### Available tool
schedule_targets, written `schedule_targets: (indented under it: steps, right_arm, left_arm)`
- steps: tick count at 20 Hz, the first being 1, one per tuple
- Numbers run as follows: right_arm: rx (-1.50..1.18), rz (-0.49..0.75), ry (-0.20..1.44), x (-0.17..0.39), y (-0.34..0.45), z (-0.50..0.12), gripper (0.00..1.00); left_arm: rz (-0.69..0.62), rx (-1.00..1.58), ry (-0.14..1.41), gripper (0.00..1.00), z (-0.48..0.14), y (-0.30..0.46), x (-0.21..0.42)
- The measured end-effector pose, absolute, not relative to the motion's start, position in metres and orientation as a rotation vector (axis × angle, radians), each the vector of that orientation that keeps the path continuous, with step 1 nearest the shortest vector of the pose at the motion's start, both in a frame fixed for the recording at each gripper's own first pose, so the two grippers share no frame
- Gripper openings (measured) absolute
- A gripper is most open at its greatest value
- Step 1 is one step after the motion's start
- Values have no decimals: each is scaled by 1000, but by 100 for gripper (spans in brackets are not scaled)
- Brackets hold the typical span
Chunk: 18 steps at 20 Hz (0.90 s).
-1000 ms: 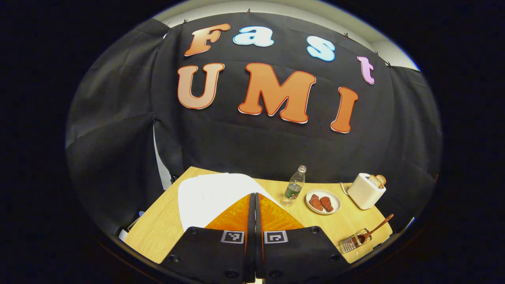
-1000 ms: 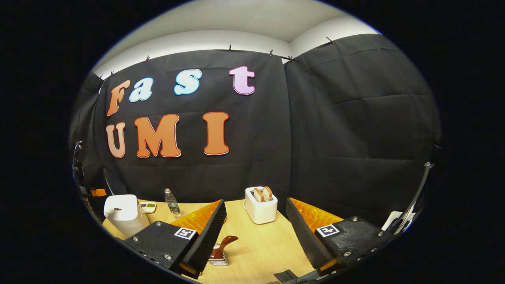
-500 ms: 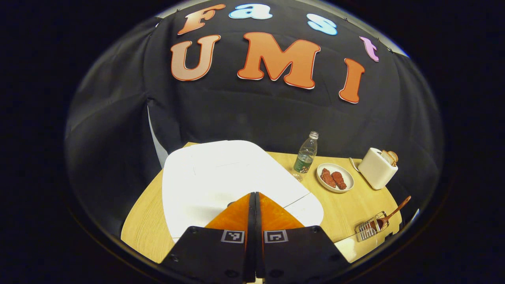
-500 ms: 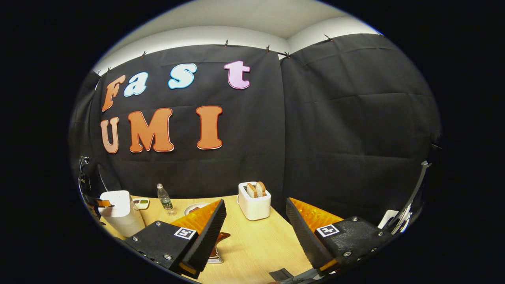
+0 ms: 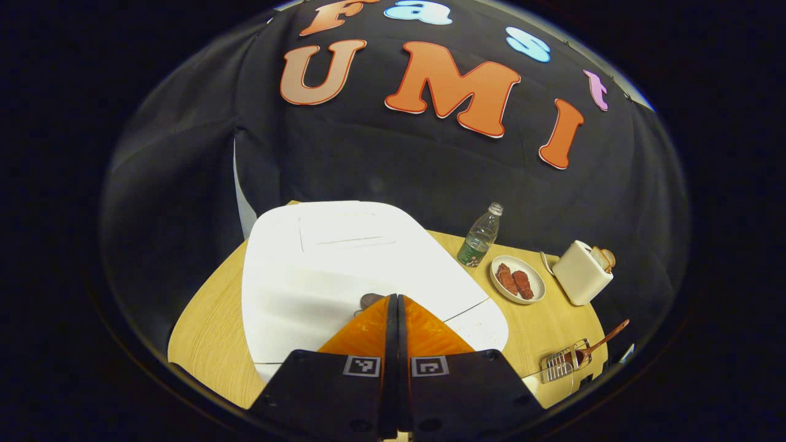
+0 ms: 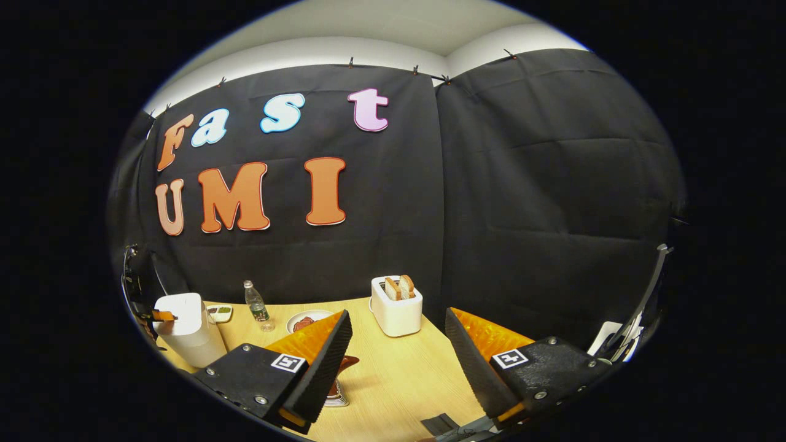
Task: Close the left gripper, press the button to open the rice cooker; take a wooden spoon from the chopstick holder with the right hand, scoop a spoonful of rice and pour it into the rice cooker, then put the wooden spoon back into the chopstick holder.
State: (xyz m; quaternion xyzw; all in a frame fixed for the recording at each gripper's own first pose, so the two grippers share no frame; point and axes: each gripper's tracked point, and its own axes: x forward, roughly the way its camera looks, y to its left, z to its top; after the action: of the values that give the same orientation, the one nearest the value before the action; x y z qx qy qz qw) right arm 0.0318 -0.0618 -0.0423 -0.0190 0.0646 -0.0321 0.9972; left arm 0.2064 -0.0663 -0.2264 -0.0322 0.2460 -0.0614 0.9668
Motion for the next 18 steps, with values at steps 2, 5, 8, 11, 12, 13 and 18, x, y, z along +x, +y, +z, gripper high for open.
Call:
schedule_targets:
  steps: [2, 5, 8, 11, 12, 13, 18]
  right_arm:
    - [-36, -67, 120, 31, -64, -40, 95]
    - [-23, -64, 114, 31, -64, -38, 95]
    - [-12, -49, 111, 31, -61, -40, 95]
    - [3, -23, 112, 32, -55, -42, 95]
    - [5, -14, 111, 32, -53, -42, 95]
    - [7, -6, 110, 33, -51, -42, 95]
    - [36, 31, 118, 37, -44, -48, 95]
  left_arm:
    - [-107, -89, 457, 5, -205, -66, 203]
    - [-80, -74, 321, 5, -140, -59, 200]
    - [-94, -88, 239, 4, -88, -67, 187]
    - [-86, -91, 167, 5, -45, -59, 164]
    - [-82, -82, 147, 1, -36, -57, 156]
    - [-75, -74, 130, 5, -27, -55, 149]
    - [-22, -32, 68, 5, 5, -43, 116]
